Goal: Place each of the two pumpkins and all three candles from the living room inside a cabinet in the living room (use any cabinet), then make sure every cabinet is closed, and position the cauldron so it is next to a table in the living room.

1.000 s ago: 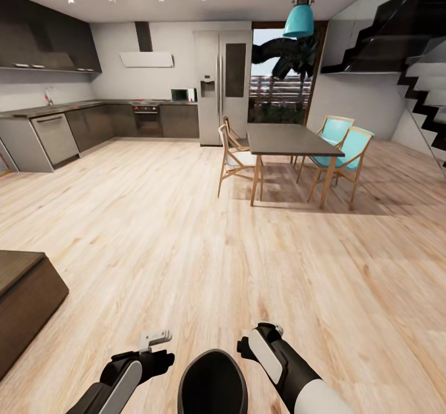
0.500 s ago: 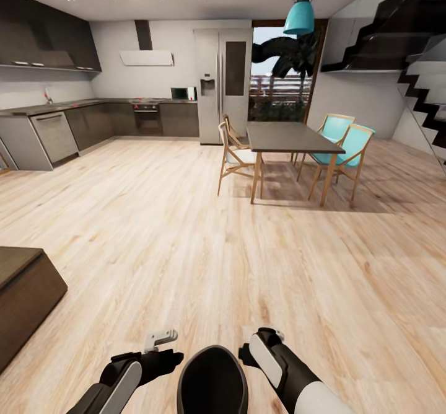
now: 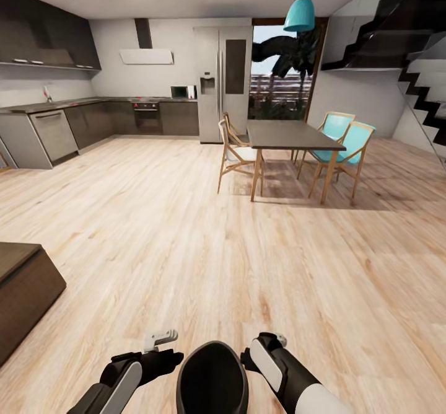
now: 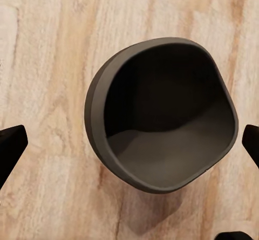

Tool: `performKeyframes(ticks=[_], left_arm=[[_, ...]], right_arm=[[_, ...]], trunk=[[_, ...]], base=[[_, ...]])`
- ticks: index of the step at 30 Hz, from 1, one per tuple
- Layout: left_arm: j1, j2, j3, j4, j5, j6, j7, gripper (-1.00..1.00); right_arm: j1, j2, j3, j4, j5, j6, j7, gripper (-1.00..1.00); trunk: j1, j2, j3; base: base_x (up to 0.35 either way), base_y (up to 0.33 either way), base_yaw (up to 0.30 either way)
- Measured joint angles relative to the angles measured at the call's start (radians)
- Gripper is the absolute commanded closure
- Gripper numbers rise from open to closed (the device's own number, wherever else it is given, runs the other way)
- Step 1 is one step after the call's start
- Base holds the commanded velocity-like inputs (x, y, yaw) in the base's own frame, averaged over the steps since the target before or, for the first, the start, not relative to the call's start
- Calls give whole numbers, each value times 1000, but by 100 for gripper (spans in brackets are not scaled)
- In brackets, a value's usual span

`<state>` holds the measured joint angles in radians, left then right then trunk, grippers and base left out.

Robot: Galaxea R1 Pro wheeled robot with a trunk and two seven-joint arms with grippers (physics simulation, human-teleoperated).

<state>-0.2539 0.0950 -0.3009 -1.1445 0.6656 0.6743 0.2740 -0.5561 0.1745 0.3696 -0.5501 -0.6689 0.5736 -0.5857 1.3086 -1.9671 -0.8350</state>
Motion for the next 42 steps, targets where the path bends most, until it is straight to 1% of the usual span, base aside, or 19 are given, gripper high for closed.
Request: performKeyframes(ticks=[6, 10, 13, 17, 19, 24, 26, 28, 30, 35, 42], left_arm=[[0, -1, -1, 0, -3, -10, 0, -100], [0, -2, -13, 1, -3, -20, -1, -100], [0, -7, -21, 3, -2, -22, -1, -100], [0, -16, -33, 17, -9, -23, -2, -100], [0, -24, -35, 24, -22, -29, -2, -100], [0, -29, -36, 31, -39, -47, -2, -100], [0, -29, -36, 32, -41, -49, -3, -100], [0, -29, -37, 32, -42, -51, -3, -100], [0, -29, -37, 32, -42, -51, -3, -100], [0, -29, -37, 33, -43, -52, -3, -100], [0, -29, -37, 32, -43, -53, -3, -100]], right_arm=[[0, 0, 3, 4, 0, -2, 0, -100], [0, 0, 4, 5, 0, -3, 1, -100], [0, 0, 5, 6, 1, -3, 6, -100], [0, 0, 5, 6, 2, -3, 50, -100], [0, 0, 5, 7, 3, -3, 80, -100], [0, 0, 8, 7, 5, -5, 95, -100], [0, 0, 23, 7, 4, -7, 97, -100], [0, 0, 63, 8, 4, -43, 98, -100], [0, 0, 81, 14, 3, -65, 98, -100], [-1, 0, 99, 27, 3, -86, 98, -100], [-1, 0, 102, 29, 3, -90, 98, -100]], trunk=[[23, -42, -19], [38, -70, -31], [50, -91, -41], [65, -119, -53], [73, -133, -60], [92, -168, -75], [100, -182, -81], [107, -196, -88], [115, -210, -94], [134, -245, -110], [161, -294, -132]], base=[[0, 0, 0], [0, 0, 0], [0, 0, 0], [0, 0, 0], [0, 0, 0], [0, 0, 0], [0, 0, 0], [0, 0, 0], [0, 0, 0], [0, 0, 0], [0, 0, 0]])
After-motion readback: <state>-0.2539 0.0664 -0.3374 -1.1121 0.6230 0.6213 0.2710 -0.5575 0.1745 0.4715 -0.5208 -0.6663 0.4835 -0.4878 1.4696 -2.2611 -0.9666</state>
